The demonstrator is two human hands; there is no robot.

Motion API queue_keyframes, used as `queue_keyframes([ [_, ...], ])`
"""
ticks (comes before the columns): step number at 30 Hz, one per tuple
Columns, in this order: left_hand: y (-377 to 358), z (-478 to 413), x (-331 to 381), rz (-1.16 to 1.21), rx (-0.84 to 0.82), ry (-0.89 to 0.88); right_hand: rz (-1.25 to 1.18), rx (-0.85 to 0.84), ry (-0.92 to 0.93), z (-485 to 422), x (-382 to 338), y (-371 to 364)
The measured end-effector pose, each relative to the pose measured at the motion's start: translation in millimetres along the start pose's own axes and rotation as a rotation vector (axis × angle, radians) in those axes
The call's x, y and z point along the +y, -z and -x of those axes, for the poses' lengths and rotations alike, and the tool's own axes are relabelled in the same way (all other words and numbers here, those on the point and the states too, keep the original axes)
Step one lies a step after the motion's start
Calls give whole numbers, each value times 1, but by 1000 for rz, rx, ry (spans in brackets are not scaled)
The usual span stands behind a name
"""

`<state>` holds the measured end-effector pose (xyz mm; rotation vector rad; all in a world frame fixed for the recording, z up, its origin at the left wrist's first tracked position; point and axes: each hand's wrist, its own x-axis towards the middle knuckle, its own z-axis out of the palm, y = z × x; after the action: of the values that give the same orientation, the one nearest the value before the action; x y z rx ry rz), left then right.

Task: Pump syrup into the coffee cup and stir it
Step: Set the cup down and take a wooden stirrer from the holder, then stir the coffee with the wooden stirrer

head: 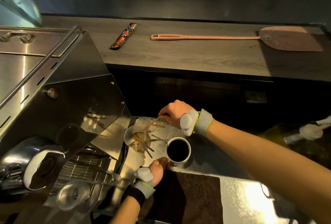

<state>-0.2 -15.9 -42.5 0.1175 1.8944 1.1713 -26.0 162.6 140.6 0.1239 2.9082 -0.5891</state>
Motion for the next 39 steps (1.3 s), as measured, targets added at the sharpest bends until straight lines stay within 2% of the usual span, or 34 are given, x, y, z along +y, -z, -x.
queue_keyframes([
  [6, -2, 12, 9, 84, 5, -52, 122, -60, 65, -20, -28, -33],
  [14, -2, 10, 9, 67, 25, -66, 91, -63, 40, -37, -36, -50],
  [20, -2, 10, 12, 15, 4, -47, 37, 43, 44, -31, -31, -29],
  [27, 1, 13, 21, -12, -4, -3, 97, 119, 64, 17, -2, 19],
  [33, -1, 18, 27, -104, 21, 26, 268, -41, 55, 74, 22, 32],
  [36, -2, 23, 29, -95, 41, 65, 399, -219, 42, 88, 27, 9],
  [39, -3, 28, 36, -77, 78, 30, 491, -352, 47, 88, 24, -23],
])
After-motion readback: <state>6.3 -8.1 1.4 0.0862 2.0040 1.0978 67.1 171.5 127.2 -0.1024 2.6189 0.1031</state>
